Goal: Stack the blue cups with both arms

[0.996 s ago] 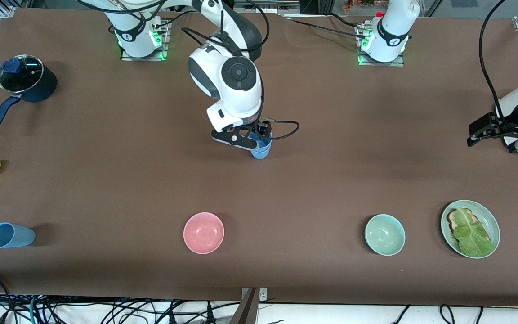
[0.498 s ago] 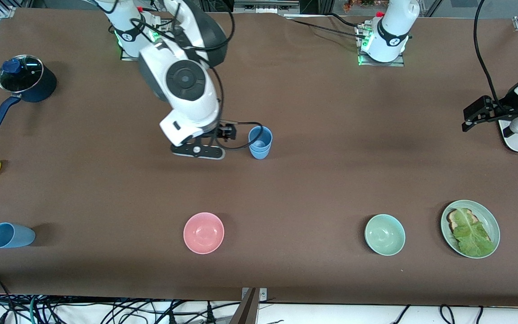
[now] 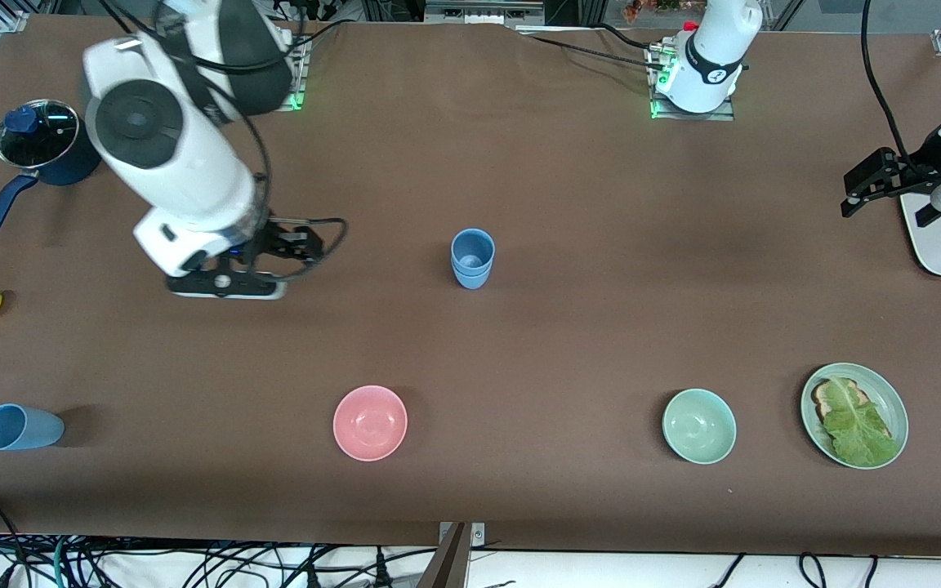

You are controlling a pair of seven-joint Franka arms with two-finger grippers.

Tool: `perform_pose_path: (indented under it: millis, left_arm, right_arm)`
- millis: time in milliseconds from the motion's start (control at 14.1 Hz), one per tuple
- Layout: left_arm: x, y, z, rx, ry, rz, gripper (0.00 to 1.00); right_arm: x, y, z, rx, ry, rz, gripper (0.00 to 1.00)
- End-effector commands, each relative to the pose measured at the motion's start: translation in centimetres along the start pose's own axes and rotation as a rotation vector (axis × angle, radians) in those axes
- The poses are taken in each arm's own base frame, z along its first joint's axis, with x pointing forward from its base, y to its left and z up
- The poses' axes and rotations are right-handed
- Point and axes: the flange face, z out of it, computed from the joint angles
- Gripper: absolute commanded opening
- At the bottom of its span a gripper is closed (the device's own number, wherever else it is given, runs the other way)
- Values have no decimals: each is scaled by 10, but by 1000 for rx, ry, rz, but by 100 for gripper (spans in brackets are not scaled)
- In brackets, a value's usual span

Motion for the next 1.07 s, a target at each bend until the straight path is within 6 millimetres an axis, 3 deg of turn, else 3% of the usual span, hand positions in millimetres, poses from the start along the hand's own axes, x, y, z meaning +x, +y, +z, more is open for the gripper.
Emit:
perform_pose_path:
  millis: [0, 142, 356, 569, 783, 996]
  left_arm:
    - [-2, 1, -7, -11, 14, -12, 99]
    - [0, 0, -11, -12, 14, -46, 99]
    - [0, 2, -12, -13, 8, -89, 99]
    - [4, 10, -22, -12, 9, -124, 99]
    - [6, 12, -34, -13, 18, -119, 99]
    - [5, 11, -34, -12, 13, -116, 99]
  right_arm:
    - [-16, 82, -6, -16, 32, -63, 100]
    - [-15, 137, -10, -29, 32, -91, 100]
    - [-32, 188, -25, -37, -20, -128, 100]
    - [-55, 202, -44, -39, -93, -100, 100]
    - [-65, 233, -57, 10, -88, -33, 100]
    - [-67, 236, -65, 34, -77, 6, 100]
